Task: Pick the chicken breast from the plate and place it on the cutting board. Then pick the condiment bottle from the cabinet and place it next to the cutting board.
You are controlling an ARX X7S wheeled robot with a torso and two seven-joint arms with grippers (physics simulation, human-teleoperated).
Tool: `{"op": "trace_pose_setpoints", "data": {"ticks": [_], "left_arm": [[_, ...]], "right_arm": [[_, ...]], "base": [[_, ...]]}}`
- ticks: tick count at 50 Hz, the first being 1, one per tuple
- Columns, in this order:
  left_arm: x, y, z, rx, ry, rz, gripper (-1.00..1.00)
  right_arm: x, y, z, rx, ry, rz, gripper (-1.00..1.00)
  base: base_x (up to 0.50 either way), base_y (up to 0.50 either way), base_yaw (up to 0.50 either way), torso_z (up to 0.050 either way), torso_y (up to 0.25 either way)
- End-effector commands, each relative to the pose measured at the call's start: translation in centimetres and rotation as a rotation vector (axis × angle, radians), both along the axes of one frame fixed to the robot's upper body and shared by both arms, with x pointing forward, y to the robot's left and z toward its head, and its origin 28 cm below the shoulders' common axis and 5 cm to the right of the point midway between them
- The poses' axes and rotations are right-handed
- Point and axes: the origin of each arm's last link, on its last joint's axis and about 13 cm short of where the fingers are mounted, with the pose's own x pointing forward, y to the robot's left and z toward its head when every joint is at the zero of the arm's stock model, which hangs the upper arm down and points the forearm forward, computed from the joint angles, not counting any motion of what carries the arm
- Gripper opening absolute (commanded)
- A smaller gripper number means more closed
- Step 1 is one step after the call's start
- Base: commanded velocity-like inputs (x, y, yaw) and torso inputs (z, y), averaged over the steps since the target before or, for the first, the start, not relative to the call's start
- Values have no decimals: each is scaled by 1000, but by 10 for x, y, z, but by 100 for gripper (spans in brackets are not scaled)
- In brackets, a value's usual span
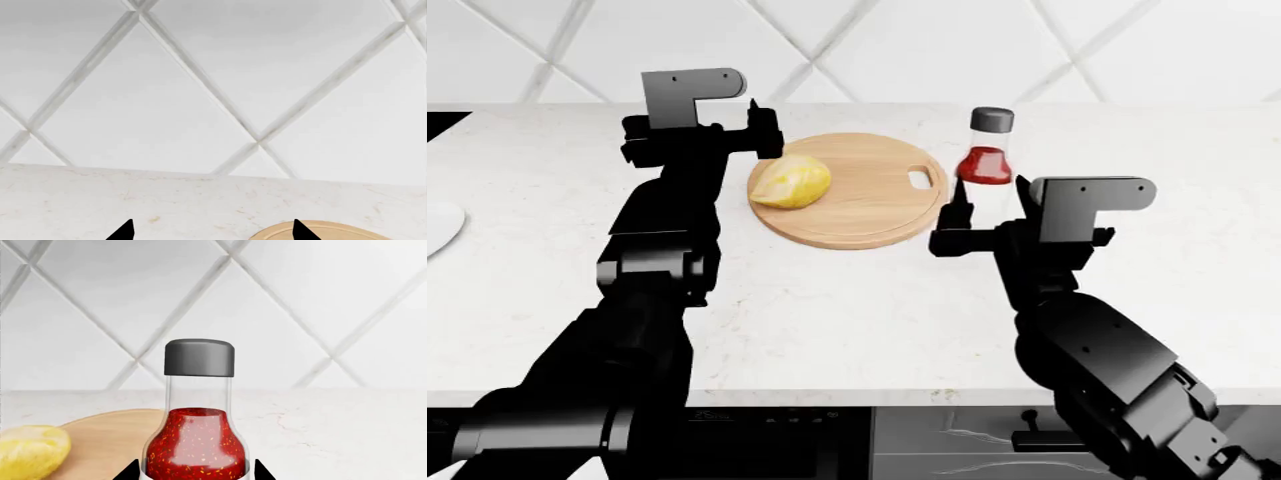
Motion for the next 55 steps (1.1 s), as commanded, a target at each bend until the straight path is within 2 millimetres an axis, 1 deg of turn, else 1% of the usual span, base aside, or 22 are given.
{"op": "trace_pose_setpoints", "data": {"ticks": [1, 8, 31, 55], "left_arm": [[0, 0, 0, 1, 1, 0, 100], [0, 0, 0, 0, 0, -2, 100], [0, 0, 0, -2, -2, -2, 100], [0, 0, 0, -4, -2, -4, 100]], "right_arm": [[2, 1, -4, -30, -14, 6, -100], [2, 3, -9, -36, -7, 11, -100], [0, 6, -34, -35, -41, -4, -100], [4, 12, -50, -32, -36, 22, -100]], "base": [[0, 0, 0, 0, 0], [0, 0, 0, 1, 0], [0, 0, 0, 0, 0], [0, 0, 0, 0, 0]]}}
